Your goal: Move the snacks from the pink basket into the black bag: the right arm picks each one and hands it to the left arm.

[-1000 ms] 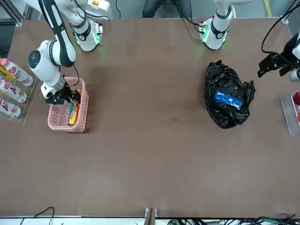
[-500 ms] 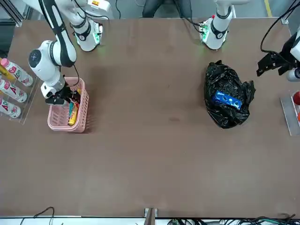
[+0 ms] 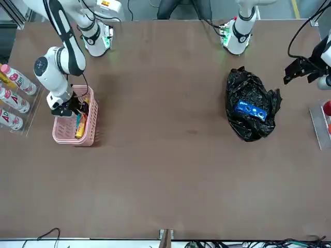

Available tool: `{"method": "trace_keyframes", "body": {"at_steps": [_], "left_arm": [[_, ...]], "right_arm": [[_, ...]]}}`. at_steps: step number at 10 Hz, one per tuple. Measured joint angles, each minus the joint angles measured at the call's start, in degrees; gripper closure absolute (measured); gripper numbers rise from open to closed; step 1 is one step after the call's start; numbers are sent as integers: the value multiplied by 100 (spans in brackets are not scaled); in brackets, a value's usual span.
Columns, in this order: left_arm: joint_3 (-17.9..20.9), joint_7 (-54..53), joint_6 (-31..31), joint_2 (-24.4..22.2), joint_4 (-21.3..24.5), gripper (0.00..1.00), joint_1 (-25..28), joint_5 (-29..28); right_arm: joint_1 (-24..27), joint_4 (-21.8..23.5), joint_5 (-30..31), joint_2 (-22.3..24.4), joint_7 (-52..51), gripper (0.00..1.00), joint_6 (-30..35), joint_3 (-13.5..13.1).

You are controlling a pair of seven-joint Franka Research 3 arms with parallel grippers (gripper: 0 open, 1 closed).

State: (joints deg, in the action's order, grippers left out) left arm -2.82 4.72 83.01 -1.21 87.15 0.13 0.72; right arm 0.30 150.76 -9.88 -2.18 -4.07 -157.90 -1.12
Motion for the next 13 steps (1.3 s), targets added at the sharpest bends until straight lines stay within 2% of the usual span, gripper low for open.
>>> {"method": "trace_keyframes", "body": {"at_steps": [5,9,11,13], "left_arm": [[0,0,-1,0,0,0,0,0],[0,0,-49,0,-4,0,0,0],[1,0,-56,-1,-6,0,0,0],[3,0,-58,-1,-6,0,1,0]], "right_arm": [[-12,0,-2,-12,-1,29,-11,2],[-19,0,-3,-12,-2,44,-11,3],[-21,0,-4,-12,-2,57,-12,5],[-27,0,-4,-12,-2,63,-12,7]]}}
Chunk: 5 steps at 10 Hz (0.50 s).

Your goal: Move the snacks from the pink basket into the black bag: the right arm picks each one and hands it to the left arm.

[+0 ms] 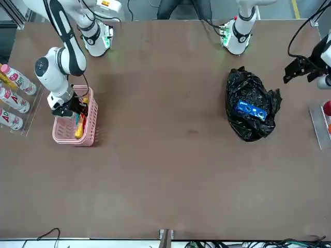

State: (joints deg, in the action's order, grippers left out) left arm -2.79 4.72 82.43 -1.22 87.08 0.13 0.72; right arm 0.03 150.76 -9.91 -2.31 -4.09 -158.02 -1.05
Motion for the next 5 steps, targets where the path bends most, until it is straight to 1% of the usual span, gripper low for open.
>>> {"method": "trace_keyframes", "body": {"at_steps": [1,5], "left_arm": [[2,0,0,0,0,0,0,0],[11,0,0,0,-6,0,1,0]], "right_arm": [[-9,0,0,0,-1,68,0,4],[-45,0,-1,0,-1,74,0,7]]}}
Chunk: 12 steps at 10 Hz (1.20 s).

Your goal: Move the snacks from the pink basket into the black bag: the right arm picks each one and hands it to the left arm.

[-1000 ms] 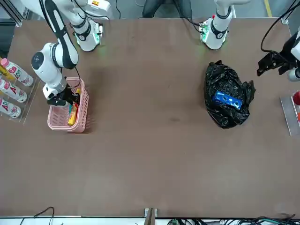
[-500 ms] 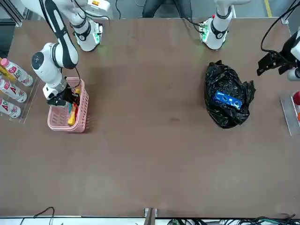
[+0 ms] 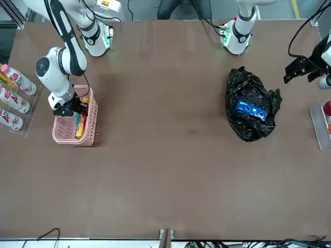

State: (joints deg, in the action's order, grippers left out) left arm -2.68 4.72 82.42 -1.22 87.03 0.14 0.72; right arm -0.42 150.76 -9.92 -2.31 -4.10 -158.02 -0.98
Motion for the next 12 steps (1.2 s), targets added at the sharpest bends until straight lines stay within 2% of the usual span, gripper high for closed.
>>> {"method": "trace_keyframes", "body": {"at_steps": [6,8,12], "left_arm": [[7,0,0,0,-2,0,8,0],[11,0,0,0,-2,0,17,0],[12,-3,0,0,-3,0,18,0]], "right_arm": [[-26,-37,0,5,-201,76,147,0],[-27,-216,0,63,-213,76,672,0],[-27,-962,-4,179,-227,76,1992,-20]]}}
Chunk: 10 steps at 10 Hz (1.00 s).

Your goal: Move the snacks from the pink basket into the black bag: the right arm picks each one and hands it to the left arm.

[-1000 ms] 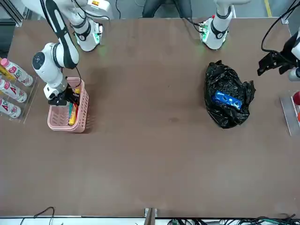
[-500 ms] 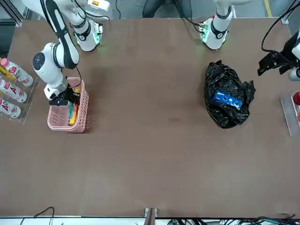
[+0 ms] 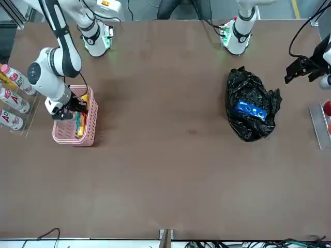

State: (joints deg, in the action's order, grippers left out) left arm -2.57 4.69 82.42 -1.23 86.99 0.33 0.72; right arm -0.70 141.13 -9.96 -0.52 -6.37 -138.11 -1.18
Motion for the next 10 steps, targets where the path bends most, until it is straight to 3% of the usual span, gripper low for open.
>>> {"method": "trace_keyframes", "body": {"at_steps": [3,10], "left_arm": [[1,-8,0,0,0,0,2,0],[46,-16,0,0,0,0,11,0]], "right_arm": [[18,-375,-1,22,-138,76,480,-32],[309,-654,-4,22,-714,78,977,-77]]}}
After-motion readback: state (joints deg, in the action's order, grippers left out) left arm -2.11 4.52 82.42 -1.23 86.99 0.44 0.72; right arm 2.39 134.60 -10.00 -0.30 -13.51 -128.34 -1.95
